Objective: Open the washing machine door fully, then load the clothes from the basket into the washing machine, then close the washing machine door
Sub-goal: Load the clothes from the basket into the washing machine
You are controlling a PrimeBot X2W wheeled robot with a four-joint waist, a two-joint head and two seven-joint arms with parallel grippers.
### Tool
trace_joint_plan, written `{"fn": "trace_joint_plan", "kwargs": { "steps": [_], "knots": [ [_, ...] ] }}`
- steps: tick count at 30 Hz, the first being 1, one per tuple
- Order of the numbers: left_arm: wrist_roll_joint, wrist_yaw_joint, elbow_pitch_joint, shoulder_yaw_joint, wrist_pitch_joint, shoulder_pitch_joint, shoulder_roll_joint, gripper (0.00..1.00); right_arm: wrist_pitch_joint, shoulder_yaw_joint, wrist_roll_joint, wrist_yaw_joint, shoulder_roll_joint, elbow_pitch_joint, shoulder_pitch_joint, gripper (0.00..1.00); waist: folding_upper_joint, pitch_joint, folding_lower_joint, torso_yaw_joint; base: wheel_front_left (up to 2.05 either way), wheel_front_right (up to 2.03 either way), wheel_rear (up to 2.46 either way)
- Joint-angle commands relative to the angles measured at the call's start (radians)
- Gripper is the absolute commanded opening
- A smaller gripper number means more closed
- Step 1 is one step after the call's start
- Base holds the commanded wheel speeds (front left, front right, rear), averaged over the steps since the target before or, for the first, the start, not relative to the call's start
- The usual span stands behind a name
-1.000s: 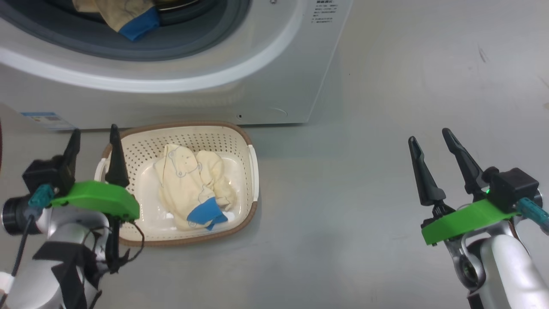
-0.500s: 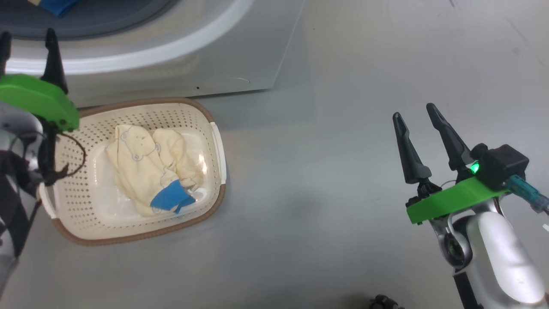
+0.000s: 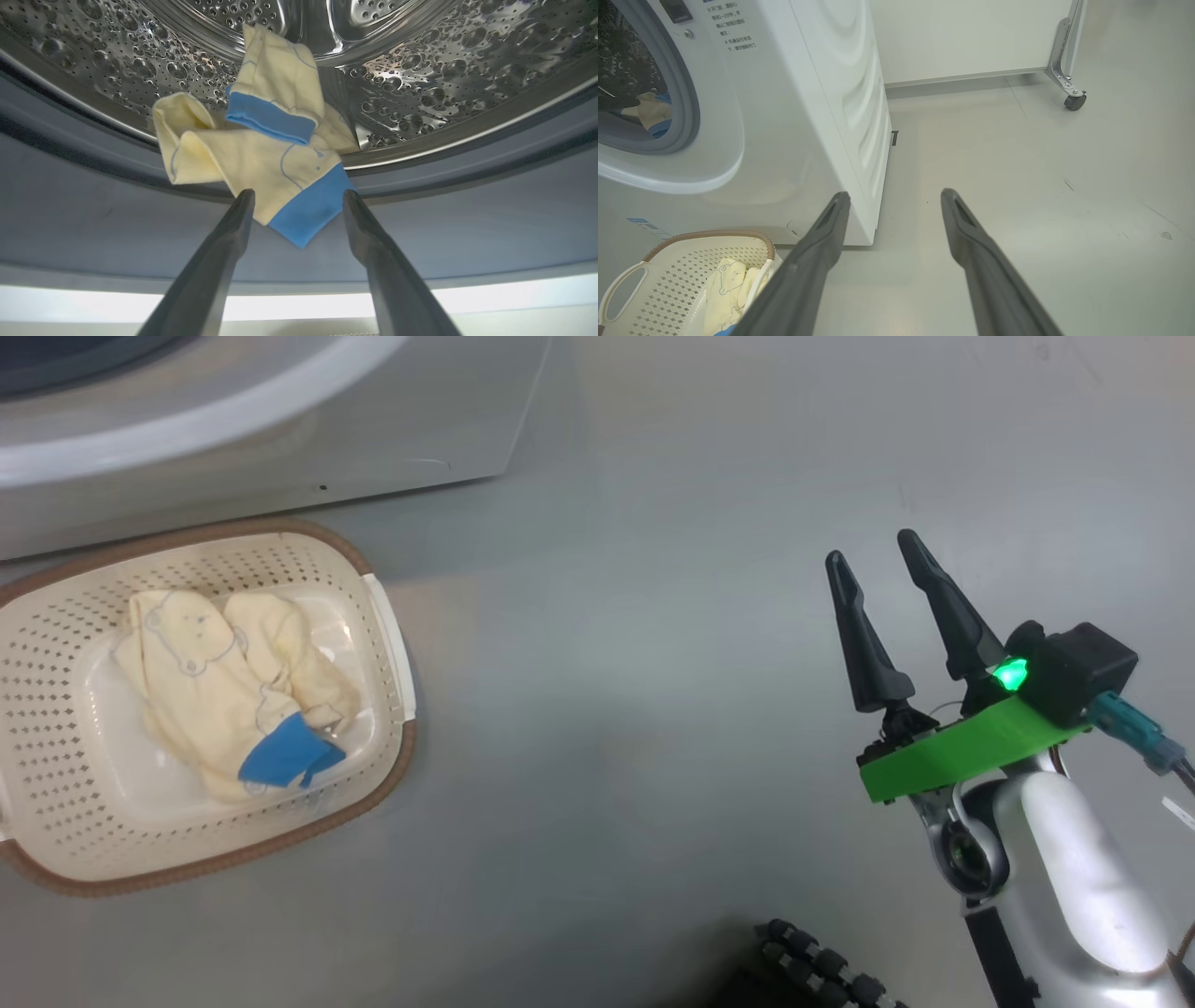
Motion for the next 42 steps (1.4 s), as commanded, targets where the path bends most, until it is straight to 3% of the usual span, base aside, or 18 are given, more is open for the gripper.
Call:
{"fn": "trace_joint_plan", "kwargs": {
  "steps": [1,9,17,18,19,20,21,29,42],
  "knots": [
    [-0.009,-0.001,-0.018,0.037,0.006,-0.040,0.059,1.00,-0.009,0.018,0.007,0.004,-0.001,-0.032,-0.012,1.00,0.0000,0.016,-0.0001,-0.016,0.00,0.00,0.00],
    [0.001,-0.014,0.047,0.030,0.067,-0.126,0.098,1.00,-0.009,0.047,0.052,0.004,-0.001,-0.035,-0.038,1.00,0.0000,0.073,-0.0001,-0.061,0.00,0.00,0.00],
    [-0.010,-0.023,0.100,0.030,0.084,-0.163,0.097,1.00,-0.009,0.048,0.066,0.004,-0.001,-0.036,-0.050,1.00,0.0000,0.100,-0.0001,-0.075,0.00,0.00,0.00],
    [-0.010,-0.027,0.109,0.023,0.095,-0.170,0.093,0.79,-0.009,0.048,0.066,0.004,-0.001,-0.036,-0.053,1.00,0.0000,0.104,-0.0001,-0.075,0.00,0.00,0.00],
    [-0.012,-0.029,0.112,0.023,0.095,-0.174,0.091,0.47,-0.009,0.049,0.066,0.004,-0.001,-0.037,-0.055,1.00,0.0000,0.105,-0.0001,-0.074,0.00,0.00,0.00],
    [-0.013,-0.031,0.114,0.022,0.093,-0.178,0.089,0.35,-0.009,0.049,0.065,0.004,-0.001,-0.037,-0.056,1.00,0.0000,0.106,-0.0001,-0.073,0.00,0.00,0.00],
    [-0.011,-0.033,0.115,0.020,0.091,-0.183,0.088,0.00,-0.009,0.049,0.065,0.004,-0.001,-0.038,-0.058,1.00,0.0000,0.108,-0.0001,-0.072,0.00,0.00,0.00],
    [0.004,-0.037,0.112,0.005,0.080,-0.225,0.083,0.00,-0.009,0.051,0.067,0.004,-0.001,-0.044,-0.064,1.00,0.0000,0.121,-0.0001,-0.065,0.00,0.00,0.00],
    [0.124,0.024,0.099,-0.001,-0.130,-0.354,0.135,0.00,-0.009,0.074,0.101,0.004,-0.001,-0.056,-0.078,1.00,0.0000,0.176,-0.0001,-0.111,0.00,0.00,0.00]
  ]
}}
